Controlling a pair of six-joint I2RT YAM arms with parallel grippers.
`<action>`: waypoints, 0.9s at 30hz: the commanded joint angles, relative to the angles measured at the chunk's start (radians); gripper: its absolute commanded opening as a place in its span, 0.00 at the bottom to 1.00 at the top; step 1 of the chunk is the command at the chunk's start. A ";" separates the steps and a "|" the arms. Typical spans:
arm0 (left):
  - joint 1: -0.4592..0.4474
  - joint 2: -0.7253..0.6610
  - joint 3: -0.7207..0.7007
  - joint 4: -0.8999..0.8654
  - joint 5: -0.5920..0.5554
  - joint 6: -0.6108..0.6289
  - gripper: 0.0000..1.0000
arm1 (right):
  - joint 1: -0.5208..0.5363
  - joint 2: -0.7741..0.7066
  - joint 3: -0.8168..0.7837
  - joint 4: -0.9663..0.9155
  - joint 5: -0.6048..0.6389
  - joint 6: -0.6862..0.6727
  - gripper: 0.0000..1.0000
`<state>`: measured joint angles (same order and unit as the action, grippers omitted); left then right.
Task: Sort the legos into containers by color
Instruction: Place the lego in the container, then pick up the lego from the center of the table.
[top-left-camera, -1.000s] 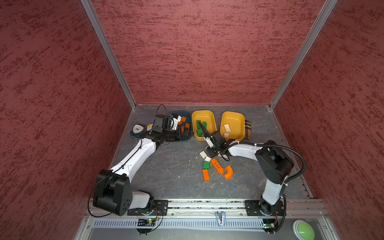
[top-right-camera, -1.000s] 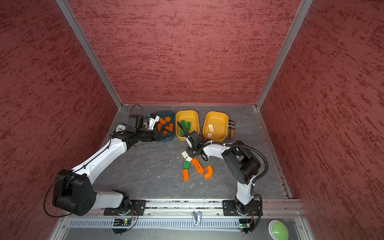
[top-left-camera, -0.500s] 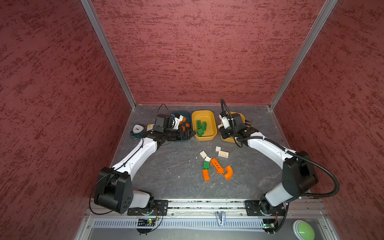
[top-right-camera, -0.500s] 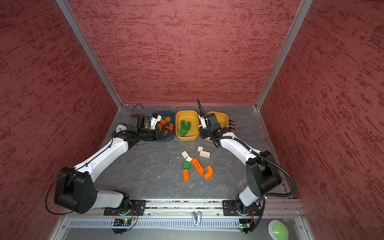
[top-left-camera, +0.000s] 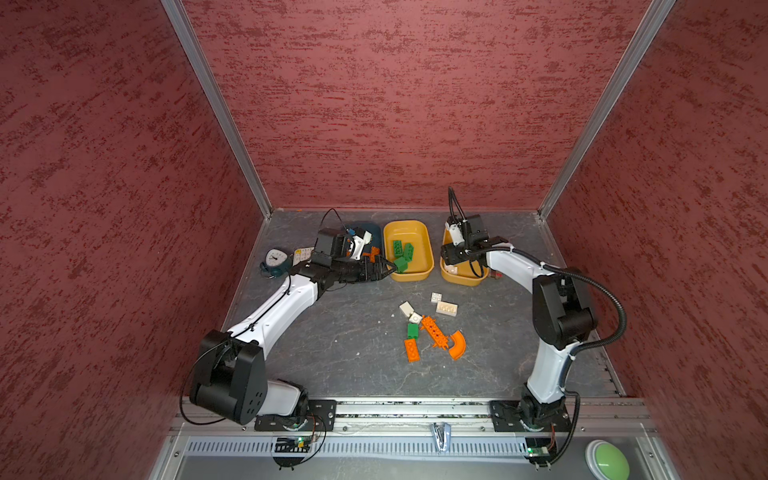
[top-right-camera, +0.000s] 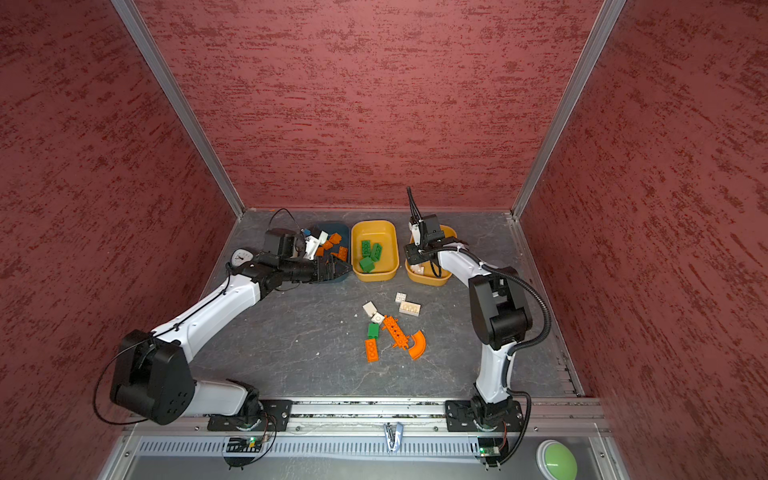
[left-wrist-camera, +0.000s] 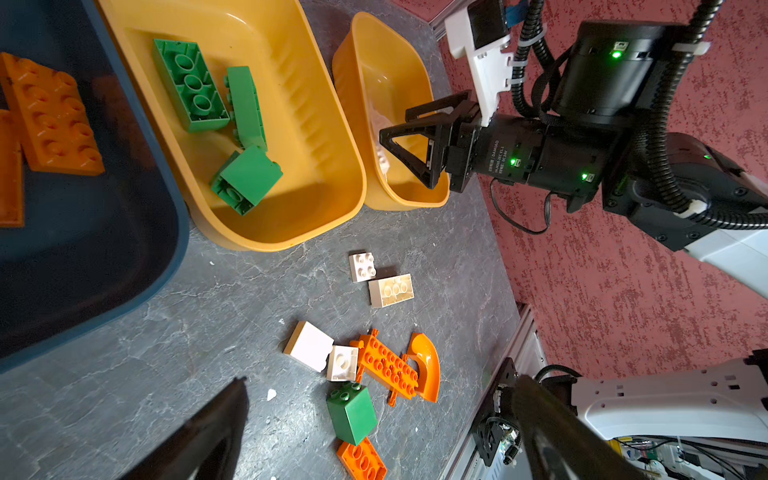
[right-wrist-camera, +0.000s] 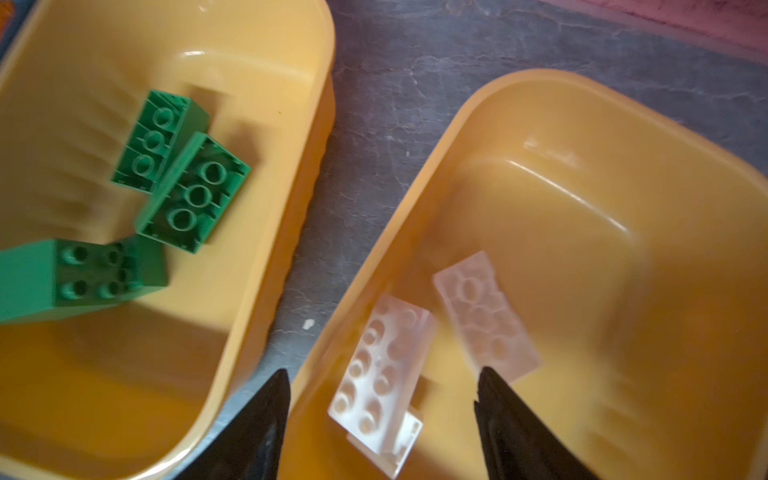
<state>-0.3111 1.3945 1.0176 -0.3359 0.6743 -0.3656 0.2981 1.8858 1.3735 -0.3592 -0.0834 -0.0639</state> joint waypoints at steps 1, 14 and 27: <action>0.012 -0.005 0.022 -0.009 0.012 0.023 0.99 | 0.019 -0.099 -0.027 -0.031 -0.098 -0.004 0.72; 0.051 -0.005 0.009 -0.036 0.026 0.036 0.99 | 0.349 -0.279 -0.291 0.014 -0.063 0.146 0.75; 0.084 -0.073 -0.044 -0.071 0.038 0.045 0.99 | 0.510 -0.050 -0.234 0.034 0.088 0.189 0.73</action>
<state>-0.2382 1.3521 0.9897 -0.3931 0.6933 -0.3431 0.7975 1.8076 1.0943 -0.3439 -0.0586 0.1192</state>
